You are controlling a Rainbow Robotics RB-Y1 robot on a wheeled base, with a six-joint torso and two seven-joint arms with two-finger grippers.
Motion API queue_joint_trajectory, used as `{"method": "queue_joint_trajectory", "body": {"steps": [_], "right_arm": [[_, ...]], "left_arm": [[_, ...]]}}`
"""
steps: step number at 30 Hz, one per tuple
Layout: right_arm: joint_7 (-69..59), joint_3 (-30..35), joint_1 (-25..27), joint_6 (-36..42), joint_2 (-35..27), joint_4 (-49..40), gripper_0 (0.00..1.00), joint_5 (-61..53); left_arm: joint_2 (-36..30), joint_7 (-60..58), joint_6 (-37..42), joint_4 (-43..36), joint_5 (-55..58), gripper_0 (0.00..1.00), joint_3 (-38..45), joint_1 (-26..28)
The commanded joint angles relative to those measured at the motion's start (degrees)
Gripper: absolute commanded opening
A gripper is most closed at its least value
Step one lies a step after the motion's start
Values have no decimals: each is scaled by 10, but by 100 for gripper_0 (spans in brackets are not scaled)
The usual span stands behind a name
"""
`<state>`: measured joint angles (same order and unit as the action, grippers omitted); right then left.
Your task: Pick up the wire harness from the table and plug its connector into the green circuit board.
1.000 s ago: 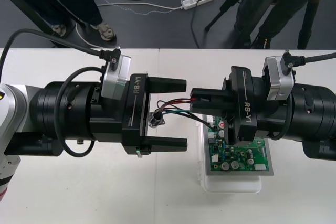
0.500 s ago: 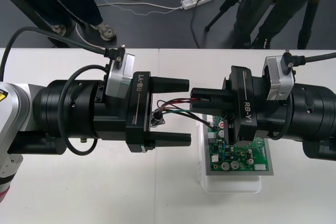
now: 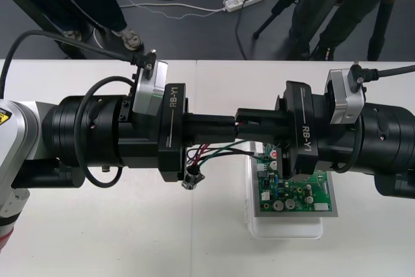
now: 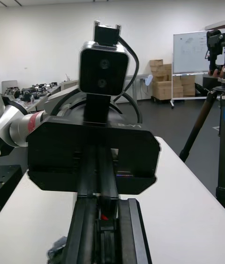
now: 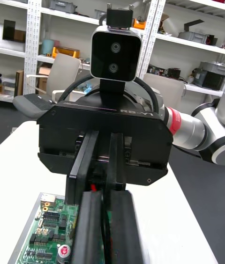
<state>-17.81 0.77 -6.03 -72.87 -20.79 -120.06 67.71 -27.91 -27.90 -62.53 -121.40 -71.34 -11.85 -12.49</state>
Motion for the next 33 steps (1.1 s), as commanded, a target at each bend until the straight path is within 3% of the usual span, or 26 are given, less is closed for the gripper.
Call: {"method": "queue_joint_trajectory", "body": {"steps": [1,19,21,23,25,33], "right_arm": [[-1,9,3,8,-2,-21,0,-1],[-1,9,3,8,-2,-21,0,-1],[-1,9,3,8,-2,-21,13,-1],[0,9,3,8,-2,-21,75,-1],[0,9,3,8,-2,-21,100,-1],[0,9,3,8,-2,-20,100,-1]], "left_arm": [[14,42,19,-7,0,0,-10,-24],[14,41,21,-7,2,0,-11,-24],[14,41,21,-8,3,0,-11,-25],[14,42,21,-7,4,0,-11,-24],[14,43,21,-8,5,0,-11,-24],[14,43,21,-8,6,0,-11,-24]]}}
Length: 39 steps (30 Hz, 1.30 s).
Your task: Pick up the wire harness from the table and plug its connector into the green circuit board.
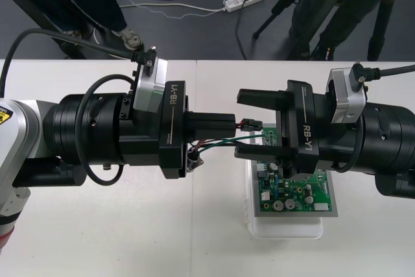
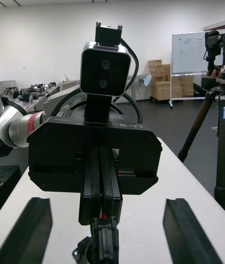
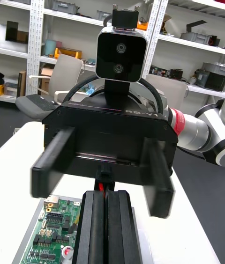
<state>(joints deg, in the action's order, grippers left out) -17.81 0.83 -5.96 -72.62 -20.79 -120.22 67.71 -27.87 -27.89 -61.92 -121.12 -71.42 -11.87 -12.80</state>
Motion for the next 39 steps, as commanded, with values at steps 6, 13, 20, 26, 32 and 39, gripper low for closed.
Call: {"method": "queue_joint_trajectory", "body": {"steps": [6,13,20,26,32,39], "right_arm": [[0,8,2,5,-2,-17,100,-2],[0,8,2,5,-2,-17,100,3],[-5,15,2,5,-8,-17,100,12],[-12,16,1,5,-54,-17,100,11],[-21,23,-1,-9,-104,-16,100,12],[-39,30,-1,-16,-157,-17,100,13]], "left_arm": [[13,45,14,-11,8,0,-10,-21],[6,49,14,-10,15,0,-4,-19],[-9,53,14,-10,35,0,8,-4],[-12,55,8,-10,51,0,19,15],[-11,56,-22,-9,51,0,49,32],[-9,64,-69,23,80,0,74,38]]}}
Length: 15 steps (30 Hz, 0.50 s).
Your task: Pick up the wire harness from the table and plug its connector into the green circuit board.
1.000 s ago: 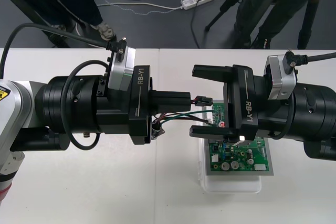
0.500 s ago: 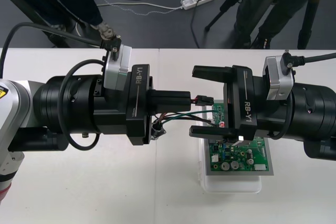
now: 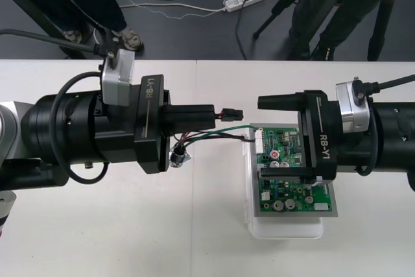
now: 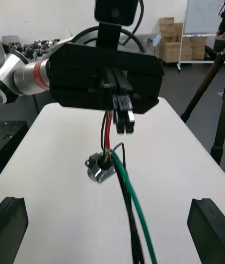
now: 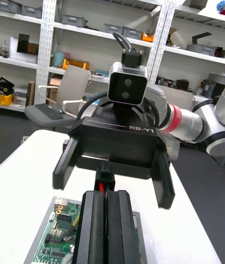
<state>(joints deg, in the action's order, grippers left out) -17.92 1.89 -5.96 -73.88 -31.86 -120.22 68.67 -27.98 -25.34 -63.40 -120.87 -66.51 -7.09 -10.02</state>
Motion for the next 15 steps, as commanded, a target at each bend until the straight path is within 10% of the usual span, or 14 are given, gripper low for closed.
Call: {"method": "queue_joint_trajectory", "body": {"steps": [1,15], "right_arm": [[-40,19,-1,-4,-49,-17,100,3],[-111,35,-13,-43,-50,-17,100,61]], "left_arm": [[-7,45,-59,26,35,0,27,10],[-2,164,-147,139,83,0,37,9]]}}
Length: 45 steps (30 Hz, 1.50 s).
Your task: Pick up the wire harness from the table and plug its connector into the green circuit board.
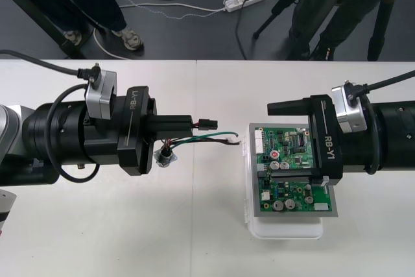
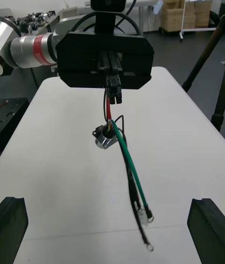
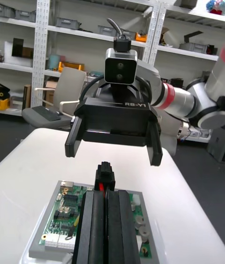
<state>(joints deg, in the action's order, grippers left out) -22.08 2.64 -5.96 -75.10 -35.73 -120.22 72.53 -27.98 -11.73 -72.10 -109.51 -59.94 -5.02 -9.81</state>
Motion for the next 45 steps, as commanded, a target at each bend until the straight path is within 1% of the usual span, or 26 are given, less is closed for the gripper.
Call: {"method": "queue_joint_trajectory", "body": {"steps": [1,8,12,25,32,38,45], "right_arm": [[-80,31,-18,-41,-11,-18,100,28],[-114,56,-28,-94,-11,-18,100,54],[-116,67,-30,-117,-23,-18,100,74],[-117,60,-30,-121,-141,-18,100,118],[-117,52,-30,-121,-183,-18,100,162],[-118,51,-30,-149,-193,-18,100,202],[-117,49,-33,-149,-196,-19,100,253]], "left_arm": [[-3,36,-67,35,18,0,16,6],[-2,82,-107,91,24,0,16,-2],[-2,107,-127,125,26,0,9,-8],[-2,218,-143,237,36,0,-41,-32],[6,273,-143,301,50,0,-80,-48],[21,323,-150,358,52,0,-98,-64],[42,378,-154,432,58,0,-121,-88]]}}
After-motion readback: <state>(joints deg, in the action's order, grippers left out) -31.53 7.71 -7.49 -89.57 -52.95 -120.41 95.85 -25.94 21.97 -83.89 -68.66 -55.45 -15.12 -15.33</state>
